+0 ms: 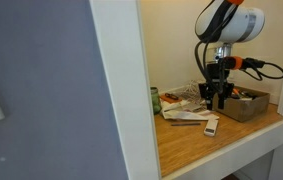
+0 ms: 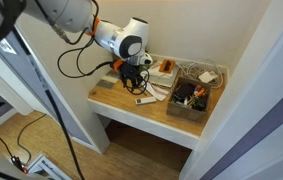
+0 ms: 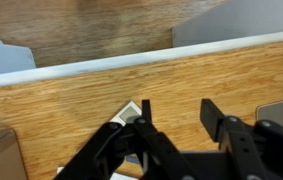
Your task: Push a button on the white remote
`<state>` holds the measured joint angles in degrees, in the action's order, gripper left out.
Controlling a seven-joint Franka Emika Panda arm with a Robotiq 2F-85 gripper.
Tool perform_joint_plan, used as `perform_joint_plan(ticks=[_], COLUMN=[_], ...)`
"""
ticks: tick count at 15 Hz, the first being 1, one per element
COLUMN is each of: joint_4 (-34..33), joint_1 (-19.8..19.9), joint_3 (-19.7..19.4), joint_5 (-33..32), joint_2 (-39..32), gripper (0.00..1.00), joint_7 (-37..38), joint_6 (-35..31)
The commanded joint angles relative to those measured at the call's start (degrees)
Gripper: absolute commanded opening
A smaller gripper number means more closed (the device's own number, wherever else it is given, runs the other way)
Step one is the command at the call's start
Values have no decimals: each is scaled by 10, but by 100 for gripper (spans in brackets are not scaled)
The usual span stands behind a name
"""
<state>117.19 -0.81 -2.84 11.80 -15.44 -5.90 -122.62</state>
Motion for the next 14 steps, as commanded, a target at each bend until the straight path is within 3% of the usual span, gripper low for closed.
perform_joint_plan(ticks=[1, 4, 5, 9, 10, 14], joint_4=[-75, -107, -118, -142, -119, -132], joint_1=[29, 42, 45, 49, 50, 50], joint_3=[6, 2, 2, -3, 1, 0], joint_5=[24, 27, 26, 16, 9, 10], joint_2=[-75, -119, -131, -159, -142, -153], gripper=[23, 3, 1, 0, 1, 1], joint_7=[39, 82, 94, 135, 115, 128], joint_6=[27, 15, 12, 1, 4, 2])
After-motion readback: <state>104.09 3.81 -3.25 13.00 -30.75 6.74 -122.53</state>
